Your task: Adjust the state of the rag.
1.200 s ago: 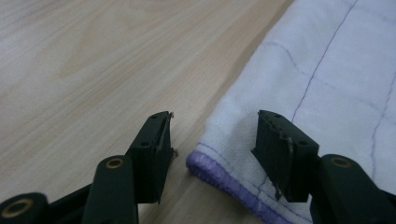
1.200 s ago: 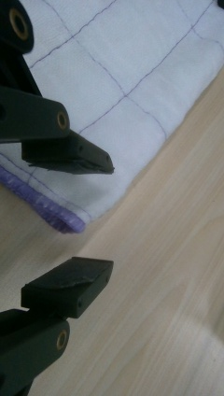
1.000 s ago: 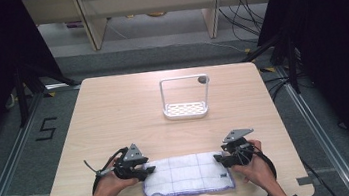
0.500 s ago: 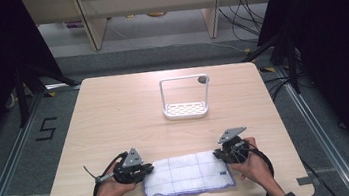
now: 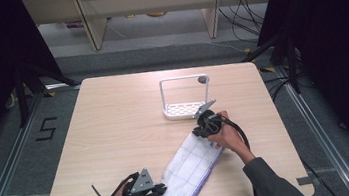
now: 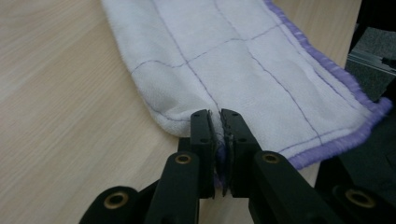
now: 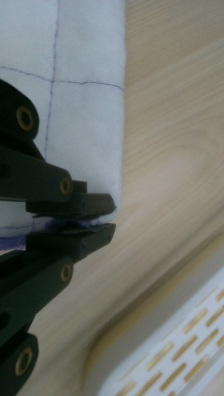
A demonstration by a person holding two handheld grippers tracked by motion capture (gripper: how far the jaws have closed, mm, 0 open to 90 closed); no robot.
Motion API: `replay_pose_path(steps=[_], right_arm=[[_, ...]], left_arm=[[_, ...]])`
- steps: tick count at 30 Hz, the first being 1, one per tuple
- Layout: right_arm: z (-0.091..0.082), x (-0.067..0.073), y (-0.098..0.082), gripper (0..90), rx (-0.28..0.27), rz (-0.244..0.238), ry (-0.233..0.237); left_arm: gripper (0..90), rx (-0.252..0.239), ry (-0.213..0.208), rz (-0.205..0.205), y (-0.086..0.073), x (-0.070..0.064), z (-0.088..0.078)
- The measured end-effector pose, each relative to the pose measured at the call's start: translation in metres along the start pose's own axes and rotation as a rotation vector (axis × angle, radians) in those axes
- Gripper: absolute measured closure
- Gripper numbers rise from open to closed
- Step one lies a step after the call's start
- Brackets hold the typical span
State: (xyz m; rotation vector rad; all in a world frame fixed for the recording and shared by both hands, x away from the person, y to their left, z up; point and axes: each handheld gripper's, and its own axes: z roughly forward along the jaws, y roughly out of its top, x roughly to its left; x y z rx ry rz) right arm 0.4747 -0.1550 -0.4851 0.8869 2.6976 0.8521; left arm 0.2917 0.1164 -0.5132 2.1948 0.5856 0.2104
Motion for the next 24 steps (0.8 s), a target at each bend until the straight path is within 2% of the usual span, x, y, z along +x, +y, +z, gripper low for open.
replay_pose_path(steps=[1, 2, 3, 4, 6, 8, 10, 11, 12, 14, 15, 16, 17, 19, 20, 21, 22, 23, 24], right_arm=[[0.001, -0.002, 0.004, 84.5, 0.013, -0.011, 0.004], [0.001, -0.002, 0.004, 84.5, 0.013, -0.011, 0.004], [0.004, -0.002, 0.009, 84.7, 0.02, -0.001, 0.015], [0.01, -0.002, 0.019, 84.7, 0.029, -0.027, 0.021], [0.011, -0.001, 0.022, 84.7, 0.04, -0.027, 0.027], [0.02, 0.002, 0.033, 84.8, 0.055, -0.064, 0.035], [0.023, 0.004, 0.038, 84.7, 0.061, -0.06, 0.042], [0.023, 0.004, 0.038, 84.7, 0.061, -0.06, 0.042], [0.025, 0.005, 0.042, 84.7, 0.056, -0.07, 0.04], [0.029, 0.006, 0.049, 84.7, 0.054, -0.092, 0.058], [0.031, 0.007, 0.051, 84.6, 0.052, -0.1, 0.058], [0.033, 0.008, 0.053, 84.4, 0.052, -0.106, 0.059], [0.035, 0.009, 0.055, 83.6, 0.051, -0.103, 0.062], [0.038, 0.01, 0.056, 78.2, 0.041, -0.09, 0.055], [0.038, 0.01, 0.057, 75.0, 0.033, -0.082, 0.049], [0.037, 0.01, 0.057, 70.2, 0.029, -0.059, 0.051], [0.032, 0.009, 0.056, 61.4, 0.017, -0.034, 0.001], [0.032, 0.009, 0.056, 61.4, 0.017, -0.034, 0.001], [0.025, 0.008, 0.054, 54.0, -0.004, -0.008, -0.029]], left_arm=[[83.5, 0.006, 0.0, 0.002, 0.001, -0.002, 0.0], [83.5, -0.005, -0.007, 0.01, 0.002, -0.004, 0.002], [83.5, 0.007, -0.01, 0.02, 0.003, -0.005, 0.002], [83.5, -0.007, -0.023, 0.014, 0.005, -0.008, 0.005], [83.5, -0.003, -0.028, 0.015, 0.007, -0.01, 0.006], [83.4, -0.02, -0.042, 0.0, 0.01, -0.015, 0.012], [83.4, -0.008, -0.053, -0.001, 0.013, -0.019, 0.016], [83.3, -0.008, -0.053, -0.001, 0.013, -0.019, 0.016], [83.3, -0.029, -0.046, 0.007, 0.015, -0.022, 0.02], [83.0, -0.021, -0.05, 0.006, 0.018, -0.025, 0.025], [82.9, -0.021, -0.049, 0.022, 0.02, -0.025, 0.028], [82.7, -0.021, -0.059, 0.001, 0.022, -0.026, 0.03], [82.1, -0.044, -0.055, -0.017, 0.023, -0.028, 0.033], [79.7, -0.049, -0.062, -0.029, 0.024, -0.03, 0.036], [77.3, -0.035, -0.065, -0.024, 0.024, -0.03, 0.035], [73.3, -0.046, -0.074, -0.028, 0.024, -0.031, 0.035], [55.7, -0.032, -0.086, -0.024, 0.024, -0.03, 0.033], [55.7, -0.05, -0.106, -0.068, 0.024, -0.032, 0.033], [42.2, -0.037, -0.124, -0.079, 0.026, -0.03, 0.029]])
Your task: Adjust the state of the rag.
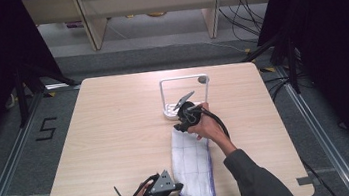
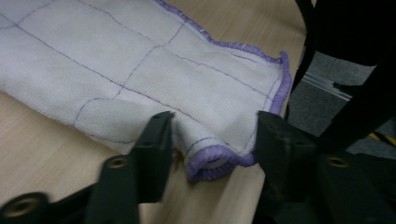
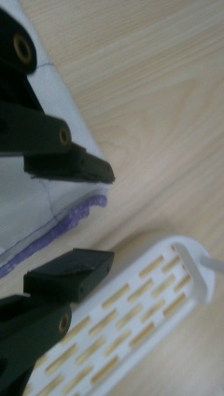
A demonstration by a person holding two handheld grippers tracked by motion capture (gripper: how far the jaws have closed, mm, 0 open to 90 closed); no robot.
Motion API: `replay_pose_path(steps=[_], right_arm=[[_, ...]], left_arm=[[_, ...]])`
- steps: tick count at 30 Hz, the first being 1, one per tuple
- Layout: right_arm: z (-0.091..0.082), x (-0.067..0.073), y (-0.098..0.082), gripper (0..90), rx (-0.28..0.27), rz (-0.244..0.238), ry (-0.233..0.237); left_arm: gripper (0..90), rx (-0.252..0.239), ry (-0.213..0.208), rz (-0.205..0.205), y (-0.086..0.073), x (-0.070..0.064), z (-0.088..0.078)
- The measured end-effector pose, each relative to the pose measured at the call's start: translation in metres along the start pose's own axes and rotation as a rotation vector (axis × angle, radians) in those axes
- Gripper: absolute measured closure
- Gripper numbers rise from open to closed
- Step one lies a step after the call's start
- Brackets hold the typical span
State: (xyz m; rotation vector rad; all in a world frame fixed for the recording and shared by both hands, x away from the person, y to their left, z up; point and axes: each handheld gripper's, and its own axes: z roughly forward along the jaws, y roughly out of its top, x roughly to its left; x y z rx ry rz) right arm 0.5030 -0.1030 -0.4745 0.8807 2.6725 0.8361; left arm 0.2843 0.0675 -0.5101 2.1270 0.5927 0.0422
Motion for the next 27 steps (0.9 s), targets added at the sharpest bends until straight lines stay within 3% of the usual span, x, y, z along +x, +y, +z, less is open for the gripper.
replay_pose_path(steps=[2, 4, 5, 6, 7, 8, 9, 11, 12, 13, 14, 16, 17, 18, 19, 22, 24, 25, 27], right_arm=[[-0.015, 0.0, -0.004, 50.3, -0.063, 0.049, -0.001], [-0.021, 0.001, -0.008, 48.0, -0.093, 0.078, -0.014], [-0.036, -0.003, -0.018, 45.3, -0.11, 0.097, -0.02], [-0.036, -0.003, -0.018, 45.3, -0.11, 0.097, -0.02], [-0.039, -0.003, -0.022, 45.3, -0.116, 0.127, -0.02], [-0.046, -0.007, -0.029, 44.9, -0.114, 0.116, -0.029], [-0.049, -0.01, -0.037, 44.0, -0.125, 0.113, -0.073], [-0.055, -0.013, -0.049, 44.2, -0.142, 0.148, -0.065], [-0.055, -0.017, -0.055, 43.8, -0.16, 0.135, -0.077], [-0.058, -0.018, -0.06, 43.0, -0.113, 0.161, -0.079], [-0.056, -0.02, -0.064, 42.8, -0.127, 0.183, -0.096], [-0.059, -0.023, -0.068, 42.6, -0.112, 0.226, -0.083], [-0.057, -0.025, -0.071, 42.3, -0.129, 0.217, -0.088], [-0.059, -0.026, -0.072, 41.7, -0.104, 0.233, -0.081], [-0.058, -0.025, -0.072, 41.9, -0.119, 0.251, -0.095], [-0.059, -0.029, -0.074, 42.4, -0.103, 0.236, -0.104], [-0.057, -0.029, -0.075, 42.6, -0.085, 0.243, -0.108], [-0.057, -0.03, -0.075, 42.6, -0.083, 0.239, -0.11], [-0.056, -0.031, -0.076, 42.4, -0.072, 0.263, -0.112]], left_arm=[[36.8, -0.013, 0.01, -0.003, 0.001, 0.0, -0.002], [34.5, -0.029, 0.035, 0.019, 0.006, 0.004, -0.007], [31.4, -0.05, 0.046, 0.009, 0.012, 0.012, -0.012], [30.9, -0.05, 0.046, 0.009, 0.012, 0.012, -0.012], [30.9, -0.073, 0.066, -0.023, 0.016, 0.018, -0.014], [30.5, -0.071, 0.078, -0.035, 0.021, 0.027, -0.017], [30.5, -0.077, 0.093, -0.047, 0.025, 0.035, -0.017], [30.8, -0.07, 0.144, -0.055, 0.033, 0.053, -0.019], [30.7, -0.062, 0.157, -0.059, 0.037, 0.066, -0.018], [31.1, -0.07, 0.18, -0.085, 0.04, 0.075, -0.017], [31.1, -0.075, 0.19, -0.097, 0.041, 0.081, -0.015], [31.1, -0.059, 0.21, -0.123, 0.044, 0.099, -0.011], [31.1, -0.055, 0.233, -0.128, 0.045, 0.106, -0.009], [31.0, -0.045, 0.24, -0.126, 0.046, 0.112, -0.008], [31.0, -0.043, 0.237, -0.13, 0.047, 0.117, -0.006], [31.3, -0.045, 0.277, -0.144, 0.055, 0.136, 0.001], [31.6, -0.022, 0.268, -0.14, 0.061, 0.147, 0.006], [32.1, -0.033, 0.287, -0.144, 0.063, 0.15, 0.009], [33.2, -0.04, 0.283, -0.156, 0.068, 0.157, 0.015]])
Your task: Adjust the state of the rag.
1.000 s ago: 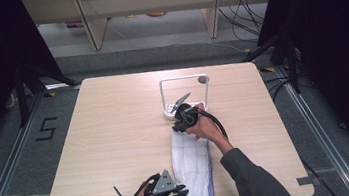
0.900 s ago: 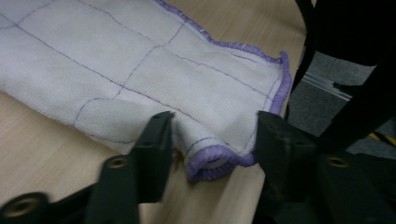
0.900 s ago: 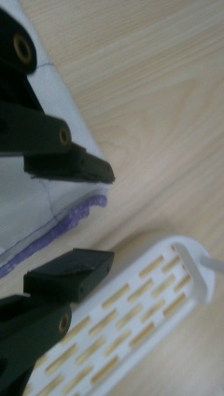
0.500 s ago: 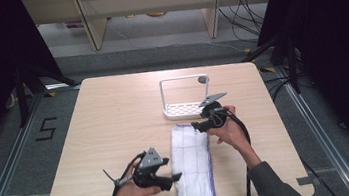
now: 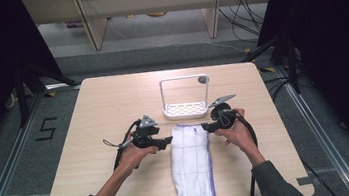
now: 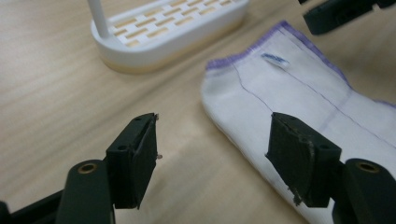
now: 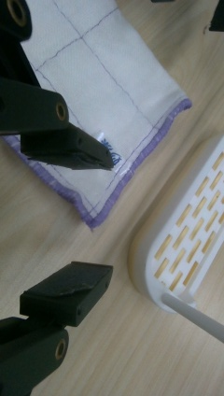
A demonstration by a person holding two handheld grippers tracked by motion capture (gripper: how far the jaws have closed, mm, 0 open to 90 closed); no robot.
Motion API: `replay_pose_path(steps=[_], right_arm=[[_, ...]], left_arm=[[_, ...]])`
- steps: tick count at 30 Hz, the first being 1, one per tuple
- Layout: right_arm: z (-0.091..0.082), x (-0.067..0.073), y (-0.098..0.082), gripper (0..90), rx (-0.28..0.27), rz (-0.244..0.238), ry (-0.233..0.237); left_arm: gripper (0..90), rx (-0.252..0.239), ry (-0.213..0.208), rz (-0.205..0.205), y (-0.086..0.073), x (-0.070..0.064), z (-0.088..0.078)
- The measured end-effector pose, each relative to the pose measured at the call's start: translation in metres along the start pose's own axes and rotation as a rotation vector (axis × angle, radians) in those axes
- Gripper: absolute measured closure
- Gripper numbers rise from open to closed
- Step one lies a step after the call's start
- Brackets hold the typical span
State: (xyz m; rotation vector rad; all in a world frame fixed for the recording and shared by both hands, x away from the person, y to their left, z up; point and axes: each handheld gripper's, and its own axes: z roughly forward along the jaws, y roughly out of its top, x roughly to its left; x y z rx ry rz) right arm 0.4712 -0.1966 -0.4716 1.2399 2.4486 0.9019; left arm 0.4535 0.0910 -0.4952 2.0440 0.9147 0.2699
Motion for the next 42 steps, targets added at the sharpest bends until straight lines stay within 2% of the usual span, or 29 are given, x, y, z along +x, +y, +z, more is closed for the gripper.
replay_pose_path(steps=[2, 3, 5, 6, 7, 8, 9, 11, 12, 14, 15, 16, 17, 18, 20, 21, 22, 24, 25, 26, 27, 30, 32, 34, 35, 36, 39, 41, 42], right_arm=[[0.002, -0.002, -0.001, 41.6, -0.001, -0.003, -0.007], [0.006, -0.002, -0.002, 40.9, -0.021, -0.008, -0.019], [0.006, -0.002, -0.001, 39.5, 0.005, 0.018, -0.023], [0.008, -0.003, -0.001, 39.2, 0.006, 0.005, -0.022], [0.011, -0.002, -0.002, 38.5, -0.007, 0.012, -0.023], [0.011, -0.003, -0.002, 38.4, 0.014, -0.01, -0.019], [0.011, -0.001, -0.001, 38.4, 0.015, 0.014, -0.008], [0.014, -0.001, -0.001, 38.3, 0.012, 0.003, -0.001], [0.015, 0.001, -0.001, 38.2, 0.017, 0.018, 0.003], [0.018, 0.003, -0.001, 38.6, 0.026, 0.014, -0.008], [0.02, 0.004, 0.0, 38.9, 0.033, 0.007, 0.008], [0.023, 0.006, -0.001, 39.2, 0.025, 0.01, 0.004], [0.022, 0.007, -0.001, 39.6, 0.034, -0.005, -0.001], [0.021, 0.009, -0.002, 39.8, 0.036, 0.016, -0.004], [0.024, 0.009, -0.004, 40.0, 0.042, 0.006, 0.014], [0.026, 0.009, -0.005, 39.8, 0.044, 0.005, 0.001], [0.028, 0.008, -0.007, 39.7, 0.043, -0.007, -0.008], [0.028, 0.009, -0.007, 39.9, 0.062, 0.022, 0.001], [0.029, 0.009, -0.007, 40.9, 0.049, 0.015, 0.005], [0.028, 0.009, -0.007, 41.7, 0.049, 0.012, 0.015], [0.028, 0.011, -0.008, 42.6, 0.042, 0.004, -0.006], [0.029, 0.015, -0.01, 45.2, 0.024, 0.004, -0.013], [0.027, 0.015, -0.01, 48.4, 0.036, -0.012, -0.004], [0.027, 0.016, -0.01, 52.7, 0.039, -0.011, -0.002], [0.028, 0.016, -0.01, 53.9, 0.034, 0.006, 0.013], [0.029, 0.015, -0.01, 55.0, 0.026, -0.005, 0.015], [0.028, 0.016, -0.01, 65.2, 0.024, 0.004, 0.036], [0.029, 0.018, -0.009, 71.5, 0.026, -0.001, 0.043], [0.031, 0.019, -0.009, 74.9, 0.008, -0.005, 0.05]], left_arm=[[33.5, 0.001, -0.007, -0.008, 0.004, 0.004, 0.007], [33.6, 0.006, -0.009, -0.02, 0.006, 0.005, 0.01], [34.1, -0.005, -0.022, -0.04, 0.007, 0.008, 0.016], [34.4, -0.015, -0.016, -0.048, 0.007, 0.008, 0.018], [34.7, -0.004, -0.02, -0.042, 0.006, 0.009, 0.021], [35.3, -0.001, -0.022, -0.04, 0.006, 0.008, 0.023], [36.2, 0.007, -0.023, -0.025, 0.006, 0.008, 0.024], [37.6, 0.007, -0.024, -0.009, 0.005, 0.007, 0.026], [39.0, 0.009, -0.035, -0.006, 0.005, 0.007, 0.026], [40.1, -0.02, -0.031, -0.011, 0.006, 0.006, 0.028], [41.4, -0.021, -0.044, -0.005, 0.006, 0.006, 0.028], [42.4, -0.03, -0.054, -0.026, 0.007, 0.005, 0.03], [42.5, -0.019, -0.055, -0.007, 0.007, 0.005, 0.03], [43.0, -0.017, -0.06, -0.008, 0.008, 0.004, 0.032], [45.6, -0.012, -0.064, 0.002, 0.009, 0.004, 0.035], [46.2, -0.012, -0.07, 0.001, 0.01, 0.003, 0.037], [47.1, 0.003, -0.074, 0.019, 0.011, 0.004, 0.038], [50.4, -0.008, -0.08, 0.024, 0.011, 0.004, 0.041], [54.8, -0.022, -0.081, 0.019, 0.011, 0.003, 0.042], [60.2, -0.024, -0.093, 0.036, 0.01, 0.002, 0.044], [65.3, -0.016, -0.093, 0.051, 0.01, 0.001, 0.045], [74.6, -0.001, -0.079, 0.089, 0.008, 0.0, 0.045], [79.1, -0.001, -0.069, 0.097, 0.008, -0.001, 0.044], [80.6, 0.001, -0.072, 0.105, 0.009, 0.0, 0.041], [81.3, 0.002, -0.069, 0.104, 0.009, 0.0, 0.04], [82.1, 0.002, -0.069, 0.107, 0.009, 0.0, 0.04], [83.5, 0.003, -0.066, 0.115, 0.009, 0.0, 0.039], [83.5, -0.017, -0.07, 0.093, 0.008, 0.0, 0.039], [83.7, -0.014, -0.069, 0.098, 0.008, 0.0, 0.038]])
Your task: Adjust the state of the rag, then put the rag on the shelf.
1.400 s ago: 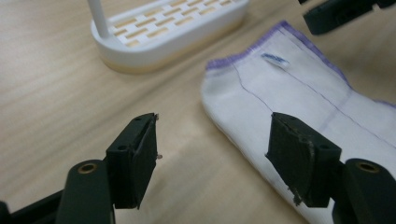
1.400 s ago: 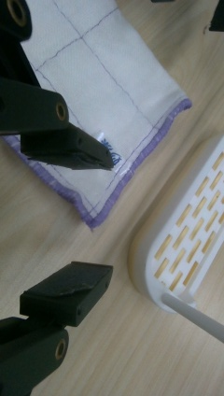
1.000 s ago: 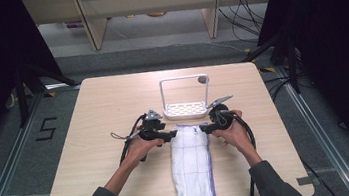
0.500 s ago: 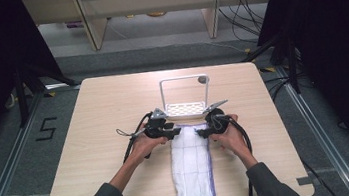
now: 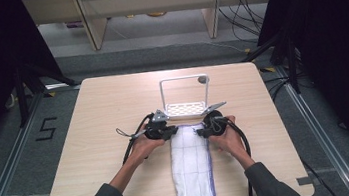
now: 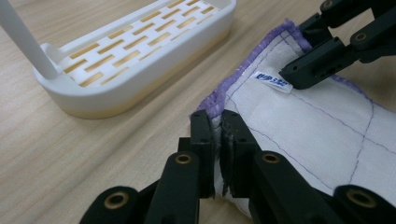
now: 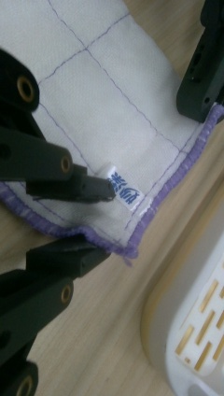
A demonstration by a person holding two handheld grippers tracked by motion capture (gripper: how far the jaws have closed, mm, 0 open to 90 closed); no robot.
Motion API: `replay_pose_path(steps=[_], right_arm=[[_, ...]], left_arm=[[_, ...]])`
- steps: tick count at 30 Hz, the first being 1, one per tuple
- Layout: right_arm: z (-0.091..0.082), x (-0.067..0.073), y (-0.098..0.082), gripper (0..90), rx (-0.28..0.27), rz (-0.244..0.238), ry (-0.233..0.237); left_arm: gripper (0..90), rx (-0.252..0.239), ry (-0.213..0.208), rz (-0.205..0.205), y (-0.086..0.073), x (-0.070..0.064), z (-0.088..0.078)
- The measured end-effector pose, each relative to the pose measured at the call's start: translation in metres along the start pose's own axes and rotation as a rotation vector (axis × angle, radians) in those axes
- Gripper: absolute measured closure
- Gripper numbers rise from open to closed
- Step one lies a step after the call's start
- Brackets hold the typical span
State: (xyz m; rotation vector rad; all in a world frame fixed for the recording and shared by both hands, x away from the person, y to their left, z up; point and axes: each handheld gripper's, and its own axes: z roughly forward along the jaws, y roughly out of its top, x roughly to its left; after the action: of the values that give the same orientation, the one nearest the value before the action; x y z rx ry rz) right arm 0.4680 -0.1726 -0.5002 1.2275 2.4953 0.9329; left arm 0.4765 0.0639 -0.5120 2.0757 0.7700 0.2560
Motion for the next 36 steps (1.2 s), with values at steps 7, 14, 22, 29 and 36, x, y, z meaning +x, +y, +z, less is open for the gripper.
replay_pose_path(steps=[7, 14, 22, 29, 36], right_arm=[[-0.001, 0.001, 0.001, 83.0, -0.014, -0.015, 0.032], [-0.007, 0.004, 0.005, 83.7, -0.029, -0.029, 0.052], [-0.017, 0.009, 0.012, 83.9, -0.071, -0.032, 0.07], [-0.039, 0.011, 0.011, 84.2, -0.134, -0.036, 0.079], [-0.068, 0.018, 0.015, 84.3, -0.151, -0.068, 0.079]], left_arm=[[83.9, -0.006, -0.004, 0.005, 0.0, 0.002, -0.007], [83.9, -0.023, 0.009, 0.021, 0.002, 0.0, -0.022], [84.0, -0.071, 0.016, 0.006, 0.006, -0.002, -0.035], [83.9, -0.107, -0.016, -0.002, 0.016, -0.007, -0.046], [84.1, -0.125, -0.02, 0.021, 0.031, -0.018, -0.064]])
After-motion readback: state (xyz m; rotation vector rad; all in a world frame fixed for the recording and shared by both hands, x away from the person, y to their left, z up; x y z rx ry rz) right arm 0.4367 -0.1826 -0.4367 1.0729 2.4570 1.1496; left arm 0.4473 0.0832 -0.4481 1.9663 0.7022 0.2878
